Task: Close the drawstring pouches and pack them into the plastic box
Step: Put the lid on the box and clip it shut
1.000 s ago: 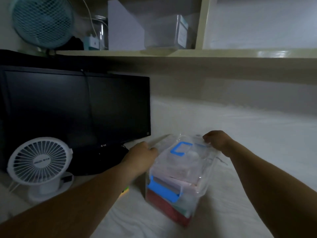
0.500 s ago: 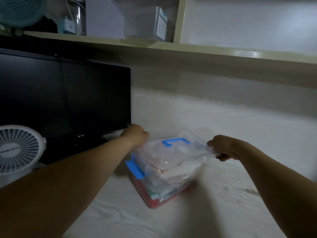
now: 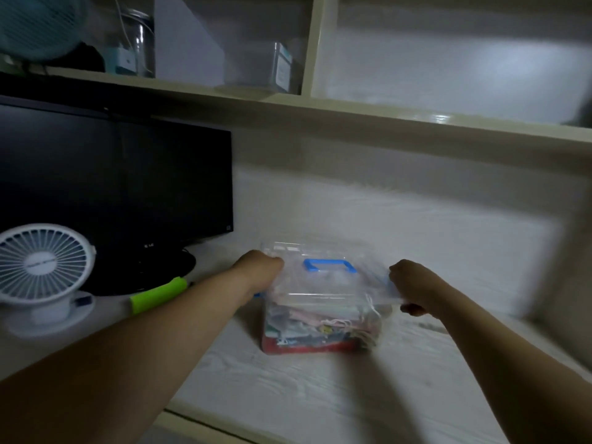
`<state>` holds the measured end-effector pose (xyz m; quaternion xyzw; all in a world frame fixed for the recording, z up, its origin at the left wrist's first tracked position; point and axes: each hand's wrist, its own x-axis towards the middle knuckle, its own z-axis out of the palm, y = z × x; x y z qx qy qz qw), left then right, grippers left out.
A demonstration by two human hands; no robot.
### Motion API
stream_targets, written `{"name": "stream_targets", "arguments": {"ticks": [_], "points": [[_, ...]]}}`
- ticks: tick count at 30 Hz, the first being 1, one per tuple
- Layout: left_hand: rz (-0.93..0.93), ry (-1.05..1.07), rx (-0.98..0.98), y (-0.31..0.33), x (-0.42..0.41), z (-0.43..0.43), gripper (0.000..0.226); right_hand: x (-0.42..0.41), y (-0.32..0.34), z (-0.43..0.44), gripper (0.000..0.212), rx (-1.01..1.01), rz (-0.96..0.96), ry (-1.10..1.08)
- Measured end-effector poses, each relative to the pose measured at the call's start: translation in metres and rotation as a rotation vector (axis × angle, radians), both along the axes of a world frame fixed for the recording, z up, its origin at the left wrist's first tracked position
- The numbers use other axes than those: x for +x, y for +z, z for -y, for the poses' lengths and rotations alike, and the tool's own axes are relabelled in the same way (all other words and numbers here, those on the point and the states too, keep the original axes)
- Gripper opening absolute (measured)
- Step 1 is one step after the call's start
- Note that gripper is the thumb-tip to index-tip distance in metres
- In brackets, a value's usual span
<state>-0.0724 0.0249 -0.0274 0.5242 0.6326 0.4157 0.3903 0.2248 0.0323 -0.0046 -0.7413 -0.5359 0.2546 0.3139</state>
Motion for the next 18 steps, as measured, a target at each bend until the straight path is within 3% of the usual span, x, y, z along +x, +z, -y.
{"name": "stream_targets", "arguments": {"ticks": [8, 11, 14, 18], "points": [[-0.066, -0.099, -0.043, 0.001, -0.023, -0.01, 0.032, 0.011, 0.003, 0.019, 0.029, -0.073, 0.267, 0.019], [-0.13, -0.117, -0.047, 0.003, -0.022, -0.018, 0.027, 0.007, 0.002, 0.015, 0.033, 0.032, 0.196, 0.001], [-0.171, -0.109, -0.039, 0.001, -0.022, -0.026, 0.032, 0.001, -0.005, 0.003, 0.038, -0.041, 0.051, -0.001], [-0.045, -0.084, -0.046, -0.001, -0.021, -0.035, 0.039, 0.002, -0.013, -0.005, 0.039, -0.017, -0.169, -0.068]]}}
